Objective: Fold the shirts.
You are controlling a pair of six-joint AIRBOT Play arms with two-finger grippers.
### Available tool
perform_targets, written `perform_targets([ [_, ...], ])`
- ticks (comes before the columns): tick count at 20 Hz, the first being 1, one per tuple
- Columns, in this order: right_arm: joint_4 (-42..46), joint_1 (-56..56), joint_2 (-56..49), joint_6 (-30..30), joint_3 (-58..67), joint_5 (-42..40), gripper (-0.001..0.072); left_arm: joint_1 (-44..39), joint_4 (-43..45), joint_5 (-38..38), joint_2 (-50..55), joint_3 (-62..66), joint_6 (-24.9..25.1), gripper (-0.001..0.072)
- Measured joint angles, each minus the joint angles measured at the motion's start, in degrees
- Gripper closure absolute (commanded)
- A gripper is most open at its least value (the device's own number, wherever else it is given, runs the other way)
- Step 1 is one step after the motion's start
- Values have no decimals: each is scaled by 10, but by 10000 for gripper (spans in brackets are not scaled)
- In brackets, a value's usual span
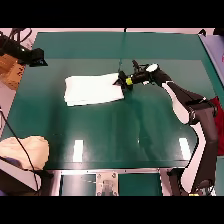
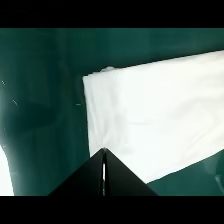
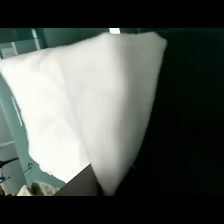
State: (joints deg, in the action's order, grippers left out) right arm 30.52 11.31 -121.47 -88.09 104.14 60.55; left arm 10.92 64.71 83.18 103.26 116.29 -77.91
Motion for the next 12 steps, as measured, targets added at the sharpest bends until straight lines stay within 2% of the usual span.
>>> perform_targets([
  [6, -21, -45, 69, 4, 61, 23, 696, 0, 0, 0, 0, -11, 0, 685],
  [12, -2, -197, 201, -14, 80, 57, 696, 0, -5, 2, 0, -12, 0, 685],
])
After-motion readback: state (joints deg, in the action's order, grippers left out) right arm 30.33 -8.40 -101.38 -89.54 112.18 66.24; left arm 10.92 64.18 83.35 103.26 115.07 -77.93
